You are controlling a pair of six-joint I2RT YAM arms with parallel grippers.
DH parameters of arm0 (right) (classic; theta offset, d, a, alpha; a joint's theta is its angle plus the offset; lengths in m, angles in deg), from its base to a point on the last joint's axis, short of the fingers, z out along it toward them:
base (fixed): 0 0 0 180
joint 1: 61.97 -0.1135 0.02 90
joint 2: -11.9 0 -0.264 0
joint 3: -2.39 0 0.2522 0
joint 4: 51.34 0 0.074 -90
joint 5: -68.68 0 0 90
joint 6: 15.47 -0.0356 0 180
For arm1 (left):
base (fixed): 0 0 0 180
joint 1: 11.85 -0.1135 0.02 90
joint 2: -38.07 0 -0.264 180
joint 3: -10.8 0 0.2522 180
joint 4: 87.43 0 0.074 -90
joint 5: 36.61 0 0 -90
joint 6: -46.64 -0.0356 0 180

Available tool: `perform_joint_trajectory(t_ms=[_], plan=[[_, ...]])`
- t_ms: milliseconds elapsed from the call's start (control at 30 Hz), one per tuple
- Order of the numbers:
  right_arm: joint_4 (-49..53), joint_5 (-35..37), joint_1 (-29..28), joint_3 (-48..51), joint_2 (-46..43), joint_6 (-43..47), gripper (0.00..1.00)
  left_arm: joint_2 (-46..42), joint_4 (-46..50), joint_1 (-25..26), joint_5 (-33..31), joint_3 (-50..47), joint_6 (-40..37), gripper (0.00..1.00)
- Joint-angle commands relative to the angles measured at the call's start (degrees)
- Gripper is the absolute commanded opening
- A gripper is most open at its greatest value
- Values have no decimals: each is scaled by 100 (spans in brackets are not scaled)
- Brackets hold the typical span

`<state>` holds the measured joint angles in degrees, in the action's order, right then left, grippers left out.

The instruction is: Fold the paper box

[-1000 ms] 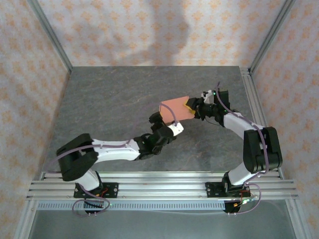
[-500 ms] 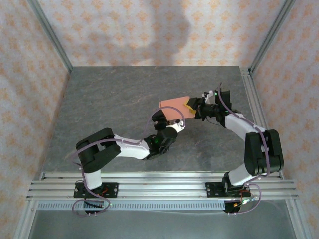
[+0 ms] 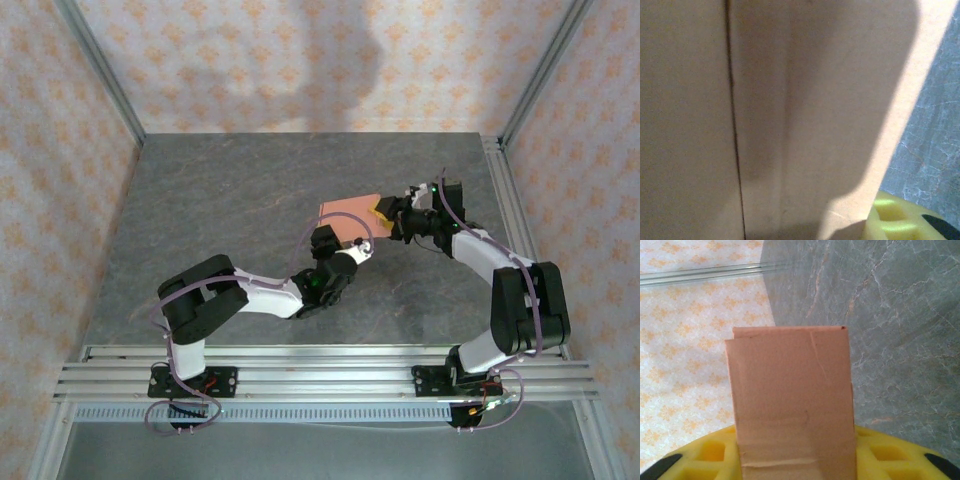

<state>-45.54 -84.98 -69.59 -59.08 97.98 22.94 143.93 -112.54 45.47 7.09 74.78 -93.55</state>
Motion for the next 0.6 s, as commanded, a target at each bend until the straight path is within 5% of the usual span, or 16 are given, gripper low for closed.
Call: perform_joint_trajectory(t_ms=[0, 167, 567], plan=[[-236, -41, -19, 102, -164, -91, 57, -357, 452, -94, 25, 145, 589, 42], [-190, 434, 52, 111, -330, 105, 72, -737, 2054, -197, 668, 305, 1623, 42], [1105, 1378, 349, -44, -1005, 1596, 73, -1221, 5381, -623, 2981, 902, 3247, 42]])
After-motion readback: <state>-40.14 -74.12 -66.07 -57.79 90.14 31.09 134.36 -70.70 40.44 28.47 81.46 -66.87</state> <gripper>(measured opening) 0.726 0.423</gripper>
